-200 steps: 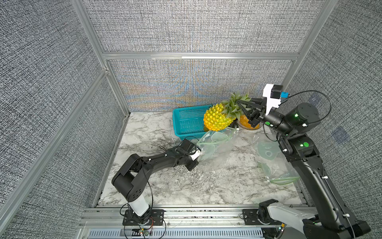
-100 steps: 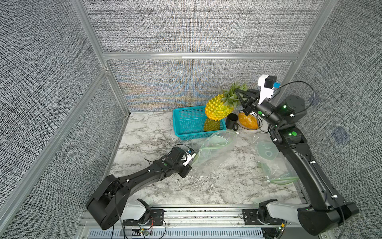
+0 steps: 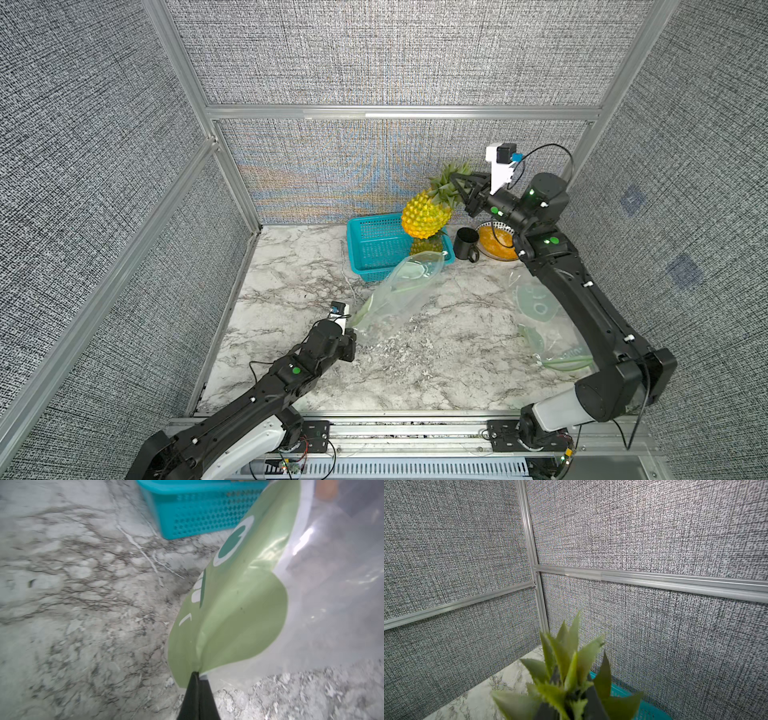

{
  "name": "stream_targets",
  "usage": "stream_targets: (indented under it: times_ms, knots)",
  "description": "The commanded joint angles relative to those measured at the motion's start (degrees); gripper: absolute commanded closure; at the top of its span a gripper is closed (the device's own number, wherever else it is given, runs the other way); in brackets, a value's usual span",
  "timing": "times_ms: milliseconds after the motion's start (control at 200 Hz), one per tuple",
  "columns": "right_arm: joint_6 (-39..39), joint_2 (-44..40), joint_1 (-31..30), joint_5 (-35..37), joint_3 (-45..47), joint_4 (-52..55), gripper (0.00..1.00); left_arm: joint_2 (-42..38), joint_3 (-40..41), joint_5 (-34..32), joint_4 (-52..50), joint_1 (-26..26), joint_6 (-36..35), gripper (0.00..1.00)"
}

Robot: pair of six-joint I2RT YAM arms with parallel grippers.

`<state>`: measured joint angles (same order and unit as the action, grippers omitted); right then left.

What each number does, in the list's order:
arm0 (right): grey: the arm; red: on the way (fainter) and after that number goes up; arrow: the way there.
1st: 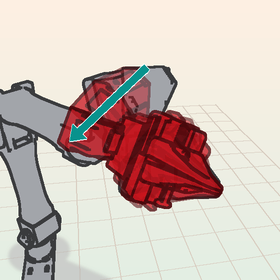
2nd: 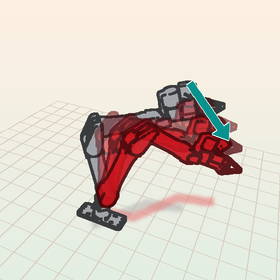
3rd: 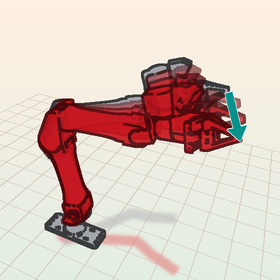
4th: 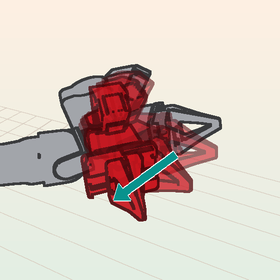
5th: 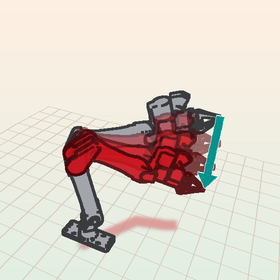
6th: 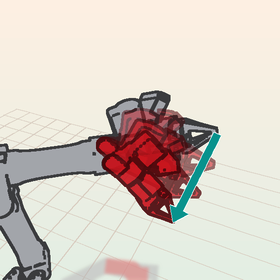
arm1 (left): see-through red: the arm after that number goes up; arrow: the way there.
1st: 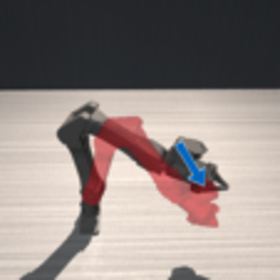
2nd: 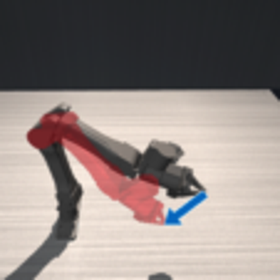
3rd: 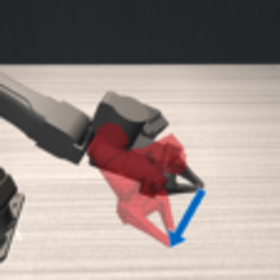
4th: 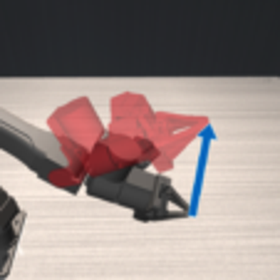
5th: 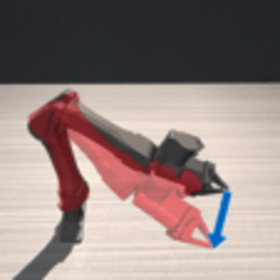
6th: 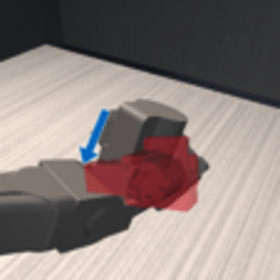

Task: Open the zip-top bag and take out the pineapple
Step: Place the pineapple in the basket.

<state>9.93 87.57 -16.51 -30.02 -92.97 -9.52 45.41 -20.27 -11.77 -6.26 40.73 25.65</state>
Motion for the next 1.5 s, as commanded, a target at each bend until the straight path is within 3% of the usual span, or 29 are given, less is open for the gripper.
stream_targets:
  times_ms: [0, 240, 420, 616, 966, 1492]
  knots:
    - [0.6, 2.2, -0.7, -1.8, -2.5, -5.7, 1.00, -3.5, 0.3, -10.9, -4.8, -0.1, 8.2, 1.00]
    - [0.3, 9.2, -2.6, -0.8, -6.3, -5.2, 1.00, -7.6, -0.5, -17.3, -12.9, -0.5, 13.0, 1.00]
    - [0.5, 14.5, -3.9, 1.2, -10.2, -4.7, 1.00, -10.3, -1.6, -26.2, -23.1, -0.5, 21.7, 1.00]
    - [1.8, 18.7, -4.7, 5.5, -12.6, -7.6, 1.00, -13.7, -0.4, -30.9, -27.9, -0.5, 27.2, 1.00]
    - [-0.8, 30.2, -6.2, 9.5, -25.3, 3.9, 1.00, -16.5, 0.8, -30.6, -26.8, -0.5, 26.8, 1.00]
    - [-9.1, 36.2, -9.7, 12.7, -25.4, 12.6, 1.00, -16.2, 1.1, -29.7, -26.6, -0.5, 26.1, 1.00]
